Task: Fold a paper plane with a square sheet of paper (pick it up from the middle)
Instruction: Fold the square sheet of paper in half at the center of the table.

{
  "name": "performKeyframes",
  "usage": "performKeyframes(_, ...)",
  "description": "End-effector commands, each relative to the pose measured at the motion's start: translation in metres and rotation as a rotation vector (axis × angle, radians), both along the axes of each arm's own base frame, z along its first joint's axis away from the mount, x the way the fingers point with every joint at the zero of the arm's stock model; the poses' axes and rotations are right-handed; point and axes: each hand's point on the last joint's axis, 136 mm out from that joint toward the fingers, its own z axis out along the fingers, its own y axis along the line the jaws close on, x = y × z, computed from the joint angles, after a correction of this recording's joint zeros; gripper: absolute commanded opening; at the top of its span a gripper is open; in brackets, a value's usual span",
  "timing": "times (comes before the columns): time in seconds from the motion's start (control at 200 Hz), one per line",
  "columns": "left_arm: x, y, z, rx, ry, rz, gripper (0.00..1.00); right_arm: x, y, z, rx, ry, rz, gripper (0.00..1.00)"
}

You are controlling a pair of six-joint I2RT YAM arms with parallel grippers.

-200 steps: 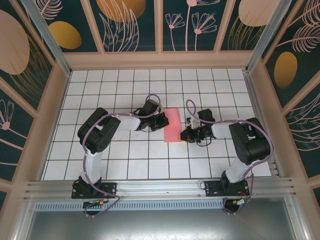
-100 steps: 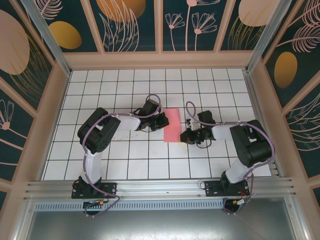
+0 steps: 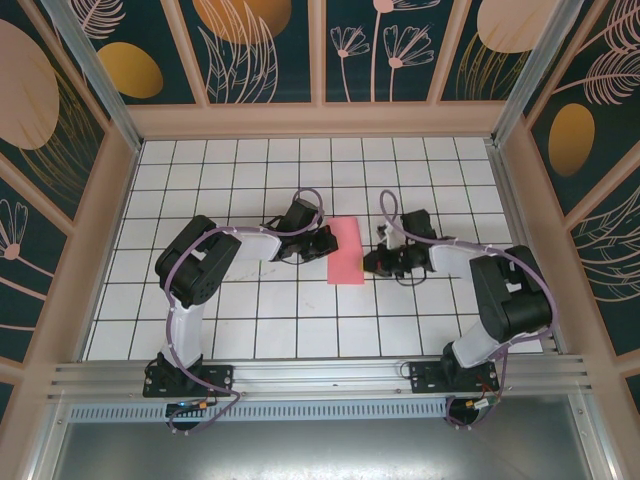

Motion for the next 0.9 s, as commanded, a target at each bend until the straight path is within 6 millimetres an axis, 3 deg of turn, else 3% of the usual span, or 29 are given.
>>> performKeyframes(0.0,-0.024,0.024,-0.045,0.143,0.110,-0.005,0.00,0.035,0.003,0.012,0.043,-0.021,-0.049,0.00)
performKeyframes(0.12,-0.025,0.023,-0.045,0.141,0.114,-0.007,0.00,0.059,0.007,0.002,0.034,-0.012,-0.057,0.00)
performKeyframes(0.305,-0.025,0.024,-0.047,0.149,0.115,-0.015,0.00,0.076,0.006,-0.013,0.000,-0.007,-0.054,0.00)
performKeyframes(0.42,-0.025,0.023,-0.047,0.149,0.115,-0.018,0.00,0.076,0.000,-0.027,-0.041,0.004,-0.055,0.01)
performKeyframes(0.535,-0.026,0.024,-0.048,0.156,0.113,-0.021,0.00,0.064,-0.009,-0.051,-0.100,0.050,-0.066,0.01)
performKeyframes(0.666,-0.026,0.025,-0.049,0.160,0.116,-0.022,0.00,0.055,-0.012,-0.063,-0.107,0.081,-0.068,0.01)
performKeyframes(0.766,-0.027,0.025,-0.050,0.161,0.117,-0.025,0.00,0.060,-0.010,-0.057,-0.099,0.075,-0.064,0.02)
performKeyframes(0.891,-0.027,0.025,-0.049,0.163,0.117,-0.026,0.00,0.075,-0.003,-0.027,-0.025,0.020,-0.050,0.02)
